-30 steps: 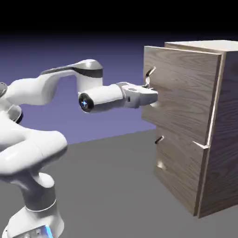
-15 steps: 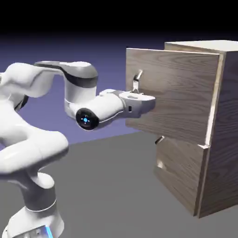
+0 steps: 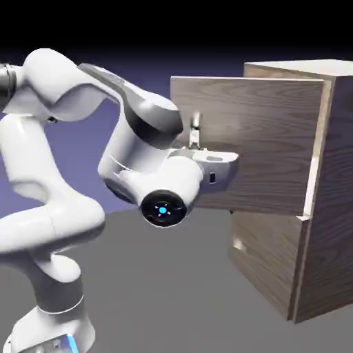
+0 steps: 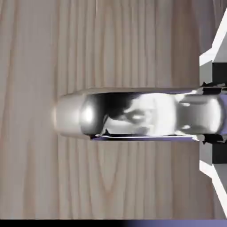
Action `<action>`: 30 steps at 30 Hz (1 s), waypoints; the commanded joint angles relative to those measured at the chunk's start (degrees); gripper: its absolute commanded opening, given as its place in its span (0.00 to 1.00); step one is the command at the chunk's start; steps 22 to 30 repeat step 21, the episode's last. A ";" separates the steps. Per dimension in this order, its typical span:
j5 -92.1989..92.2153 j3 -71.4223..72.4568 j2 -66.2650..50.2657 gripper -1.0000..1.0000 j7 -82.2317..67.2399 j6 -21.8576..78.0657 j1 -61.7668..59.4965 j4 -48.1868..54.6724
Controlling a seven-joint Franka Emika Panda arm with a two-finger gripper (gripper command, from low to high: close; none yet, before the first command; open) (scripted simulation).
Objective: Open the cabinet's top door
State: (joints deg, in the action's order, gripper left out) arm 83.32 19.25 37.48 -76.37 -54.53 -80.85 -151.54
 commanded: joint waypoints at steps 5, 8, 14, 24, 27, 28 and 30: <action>-8.73 -0.53 -10.39 0.00 -4.76 3.92 -1.22 8.25; -13.60 -0.56 -16.62 0.00 -7.00 6.04 -1.47 13.79; -22.27 -0.03 -28.91 0.00 -9.88 10.25 -1.14 26.00; -27.96 0.85 -38.27 1.00 -10.66 13.81 -0.28 36.38; -27.96 0.85 -38.27 1.00 -10.66 13.81 -0.28 36.38; -27.96 0.85 -38.27 1.00 -10.66 13.81 -0.28 36.38; -27.96 0.85 -38.27 1.00 -10.66 13.81 -0.28 36.38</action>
